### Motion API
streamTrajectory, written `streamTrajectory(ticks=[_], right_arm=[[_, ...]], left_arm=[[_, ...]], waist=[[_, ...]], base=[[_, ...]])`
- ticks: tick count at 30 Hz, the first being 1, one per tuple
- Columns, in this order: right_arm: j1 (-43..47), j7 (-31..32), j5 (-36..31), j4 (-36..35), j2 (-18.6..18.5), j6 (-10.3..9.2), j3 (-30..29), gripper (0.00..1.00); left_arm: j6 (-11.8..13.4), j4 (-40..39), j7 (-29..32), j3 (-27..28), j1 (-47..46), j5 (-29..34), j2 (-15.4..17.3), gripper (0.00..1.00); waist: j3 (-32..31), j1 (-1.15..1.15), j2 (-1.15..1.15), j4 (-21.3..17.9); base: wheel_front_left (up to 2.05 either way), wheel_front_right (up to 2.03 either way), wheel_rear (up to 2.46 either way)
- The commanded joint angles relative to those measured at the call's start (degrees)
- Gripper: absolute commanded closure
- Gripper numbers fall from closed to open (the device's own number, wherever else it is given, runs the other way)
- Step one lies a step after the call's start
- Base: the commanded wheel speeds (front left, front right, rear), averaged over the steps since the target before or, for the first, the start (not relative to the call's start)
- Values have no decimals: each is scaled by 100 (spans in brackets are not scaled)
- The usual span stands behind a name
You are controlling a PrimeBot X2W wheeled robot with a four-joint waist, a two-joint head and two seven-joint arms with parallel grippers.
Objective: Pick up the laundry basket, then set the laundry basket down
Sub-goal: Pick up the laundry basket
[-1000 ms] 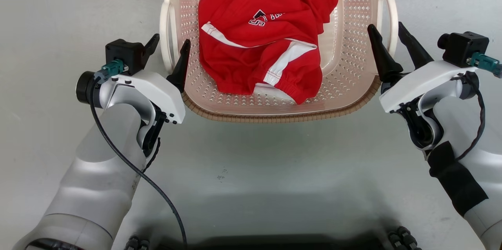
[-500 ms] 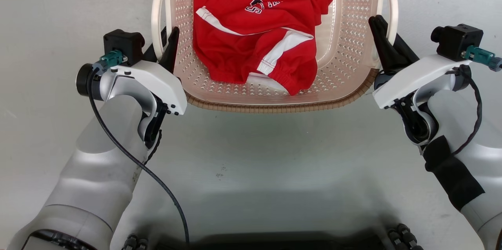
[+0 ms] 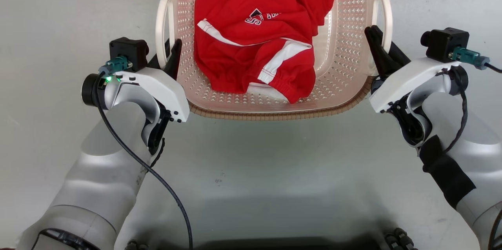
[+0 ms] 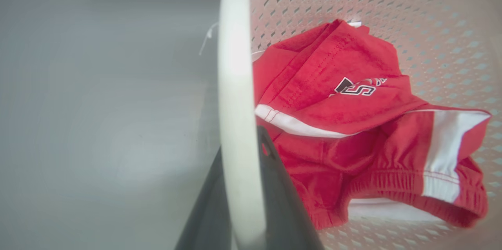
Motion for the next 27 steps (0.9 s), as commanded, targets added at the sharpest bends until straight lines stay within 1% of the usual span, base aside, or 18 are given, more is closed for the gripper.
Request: streamTrajectory(ticks=[1,6,21,27], right_arm=[[157,-35,34,169,-155,-27,61,100],[82,-35,71,476,-128,-27,268,100],[81,-30,523,1170,-56,-27,905,100],[94,139,748,1364,-60,-27,1205,100]], left_arm=[[-34,83,-21,42,199,-49,288,100],[-34,257,-21,-37,296,-258,283,100],[-34,521,-21,-369,652,-744,259,100],[-34,604,79,-609,773,-981,301,100]], waist=[[-72,0,0,0],[-249,0,0,-13],[-890,0,0,-32],[-1193,0,0,-30]], base=[[0,0,0],[0,0,0],[0,0,0],[0,0,0]])
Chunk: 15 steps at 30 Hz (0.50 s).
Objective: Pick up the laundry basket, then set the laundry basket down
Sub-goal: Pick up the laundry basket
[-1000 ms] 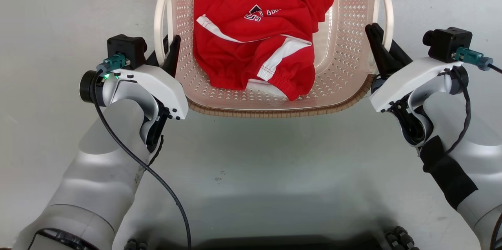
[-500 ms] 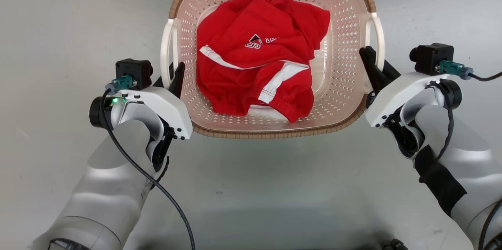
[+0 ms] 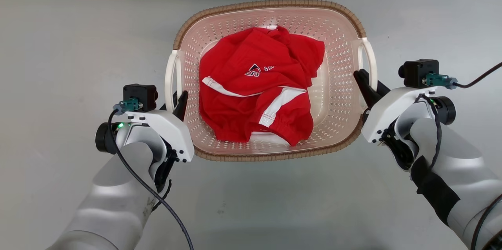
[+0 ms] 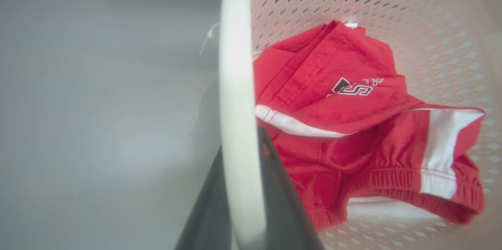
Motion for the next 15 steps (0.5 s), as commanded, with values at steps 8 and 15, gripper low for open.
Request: streamTrajectory(ticks=[8,15], right_arm=[[242,189,281,340,-387,-79,315,100],[452,313,447,524,-384,-79,544,100]], left_arm=[[-15,159,168,-177,391,-281,498,100],[-15,226,282,-311,699,-553,581,100]], waist=[[-534,0,0,32],[-1014,0,0,30]], base=[[0,0,0],[0,0,0]])
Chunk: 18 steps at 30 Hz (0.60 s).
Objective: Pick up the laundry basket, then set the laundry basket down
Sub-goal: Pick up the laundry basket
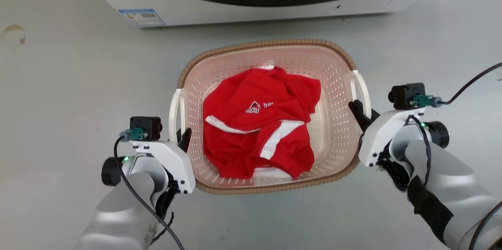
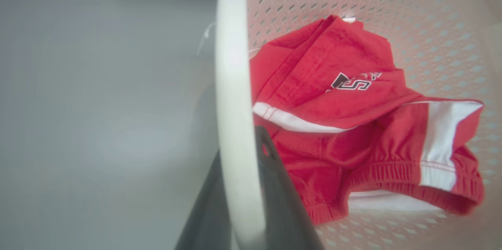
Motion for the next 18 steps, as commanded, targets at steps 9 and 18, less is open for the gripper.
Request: streamTrajectory(ticks=[9,18], right_arm=[[625,-42,314,425,-409,-83,87,100],[975,47,484,465,-372,-83,277,100]], left_arm=[[-10,205,279,-48,701,-373,619,100],[-10,210,613,-272,1089,-547,704,100]], waist=[[-888,0,0,-15],[-1723,0,0,-97]], base=[[0,0,0],[0,0,0]])
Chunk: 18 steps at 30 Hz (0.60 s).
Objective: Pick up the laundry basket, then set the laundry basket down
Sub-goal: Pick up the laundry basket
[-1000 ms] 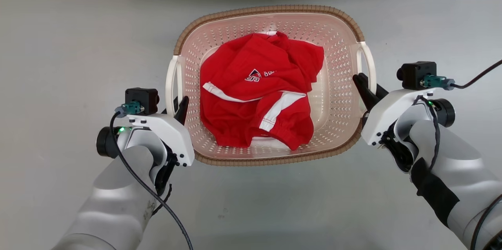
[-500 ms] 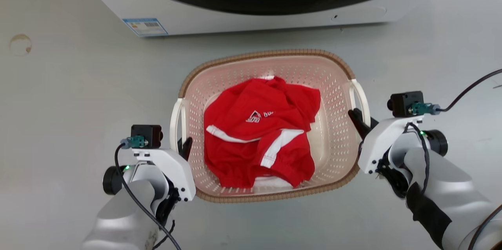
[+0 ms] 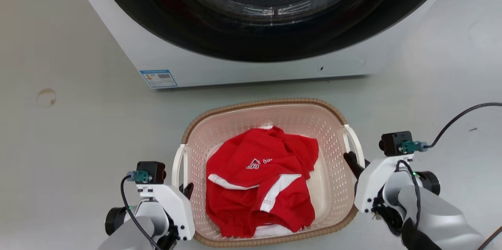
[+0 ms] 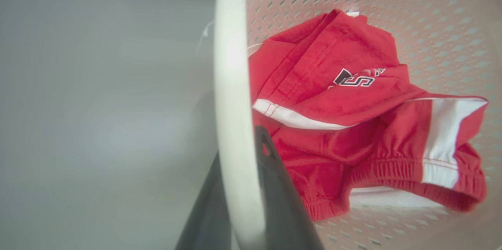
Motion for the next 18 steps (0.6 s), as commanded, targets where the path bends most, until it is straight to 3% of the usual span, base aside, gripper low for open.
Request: streamTrajectory(ticks=[1,18], right_arm=[[114,-43,74,273,-550,-117,-27,100],[416,740,400,252,-542,-117,423,100]], left_arm=[[-7,205,29,88,211,-35,655,100],[-7,89,885,-245,765,-446,916,100]], waist=[[-333,0,0,-49],[-1598,0,0,-121]], base=[[0,0,0],[0,0,0]])
